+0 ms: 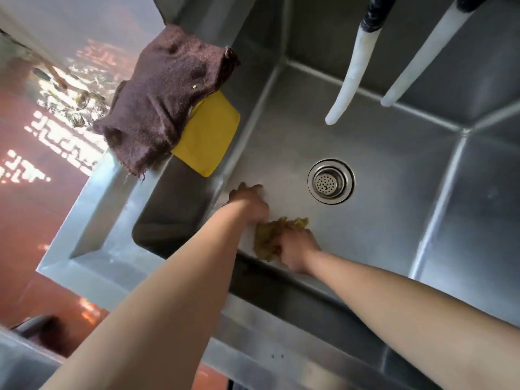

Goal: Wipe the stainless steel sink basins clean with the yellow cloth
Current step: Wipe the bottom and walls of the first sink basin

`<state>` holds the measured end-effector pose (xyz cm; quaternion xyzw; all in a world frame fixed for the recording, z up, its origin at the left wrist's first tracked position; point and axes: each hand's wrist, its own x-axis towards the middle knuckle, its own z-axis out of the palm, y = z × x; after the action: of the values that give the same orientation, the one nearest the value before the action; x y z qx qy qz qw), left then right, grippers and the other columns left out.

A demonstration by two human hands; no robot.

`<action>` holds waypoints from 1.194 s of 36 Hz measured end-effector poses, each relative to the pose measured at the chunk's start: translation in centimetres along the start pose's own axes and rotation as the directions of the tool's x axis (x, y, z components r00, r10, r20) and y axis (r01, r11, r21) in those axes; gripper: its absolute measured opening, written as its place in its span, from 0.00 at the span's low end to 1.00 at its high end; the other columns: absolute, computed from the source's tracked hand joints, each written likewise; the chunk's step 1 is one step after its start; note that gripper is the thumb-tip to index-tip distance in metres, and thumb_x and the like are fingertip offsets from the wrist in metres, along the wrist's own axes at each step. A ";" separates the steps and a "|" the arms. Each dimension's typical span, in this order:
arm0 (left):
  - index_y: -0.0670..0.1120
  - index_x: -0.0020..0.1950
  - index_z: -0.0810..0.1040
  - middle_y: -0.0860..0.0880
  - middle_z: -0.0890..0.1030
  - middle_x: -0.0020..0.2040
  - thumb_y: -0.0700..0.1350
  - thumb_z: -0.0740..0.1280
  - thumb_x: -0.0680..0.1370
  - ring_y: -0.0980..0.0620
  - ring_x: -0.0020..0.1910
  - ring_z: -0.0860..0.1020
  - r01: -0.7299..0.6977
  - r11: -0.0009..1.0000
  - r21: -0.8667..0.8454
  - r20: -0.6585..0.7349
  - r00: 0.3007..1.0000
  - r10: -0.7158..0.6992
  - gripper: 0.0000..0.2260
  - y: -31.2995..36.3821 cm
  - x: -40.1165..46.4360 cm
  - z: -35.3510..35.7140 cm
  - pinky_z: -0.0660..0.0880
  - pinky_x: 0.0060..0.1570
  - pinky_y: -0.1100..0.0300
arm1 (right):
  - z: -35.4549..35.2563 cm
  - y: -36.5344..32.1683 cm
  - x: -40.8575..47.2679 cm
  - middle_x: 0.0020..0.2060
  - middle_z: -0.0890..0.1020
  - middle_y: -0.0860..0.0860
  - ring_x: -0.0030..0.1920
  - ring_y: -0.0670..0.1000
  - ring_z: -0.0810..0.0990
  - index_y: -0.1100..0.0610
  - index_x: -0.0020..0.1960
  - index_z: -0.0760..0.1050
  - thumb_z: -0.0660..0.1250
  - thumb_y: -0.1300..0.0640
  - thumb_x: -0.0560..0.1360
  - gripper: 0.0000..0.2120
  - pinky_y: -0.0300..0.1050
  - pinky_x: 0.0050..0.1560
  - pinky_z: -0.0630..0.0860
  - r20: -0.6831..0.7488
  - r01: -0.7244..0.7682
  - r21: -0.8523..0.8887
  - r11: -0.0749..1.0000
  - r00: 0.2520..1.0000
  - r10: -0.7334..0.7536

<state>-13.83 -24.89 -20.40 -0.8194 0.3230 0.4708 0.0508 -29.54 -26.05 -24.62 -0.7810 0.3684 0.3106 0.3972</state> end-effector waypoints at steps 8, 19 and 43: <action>0.53 0.75 0.68 0.47 0.72 0.72 0.45 0.65 0.78 0.47 0.66 0.74 -0.133 0.987 -0.094 0.002 0.991 0.133 0.25 0.0 -8.5 -4.2 0.71 0.57 0.60 | -2.4 -0.4 -4.5 0.52 0.82 0.53 0.43 0.49 0.79 0.55 0.62 0.80 0.70 0.64 0.74 0.17 0.39 0.38 0.75 0.200 -0.164 0.253 0.954 0.973 0.114; 0.54 0.66 0.78 0.53 0.81 0.61 0.41 0.66 0.77 0.54 0.57 0.80 -0.479 0.846 -0.234 -0.229 0.873 0.431 0.18 -1.8 -16.1 -11.4 0.76 0.60 0.55 | -5.4 0.8 -8.6 0.41 0.86 0.51 0.46 0.54 0.83 0.47 0.42 0.84 0.68 0.67 0.70 0.15 0.46 0.47 0.78 -0.224 -0.154 0.682 0.715 0.887 0.405; 0.53 0.73 0.69 0.45 0.73 0.67 0.44 0.60 0.77 0.43 0.64 0.73 -0.395 0.868 0.300 0.261 0.909 0.324 0.23 -4.5 -4.7 -4.5 0.74 0.62 0.52 | -4.2 0.0 -8.3 0.78 0.59 0.51 0.75 0.58 0.64 0.45 0.79 0.56 0.76 0.45 0.68 0.46 0.55 0.72 0.66 -0.050 -0.476 0.550 0.687 0.802 0.595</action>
<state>-9.50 -20.82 -15.17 -0.6705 0.5412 0.4884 0.1376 -33.19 -26.91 -16.13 -0.5334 0.6923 0.2140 0.4364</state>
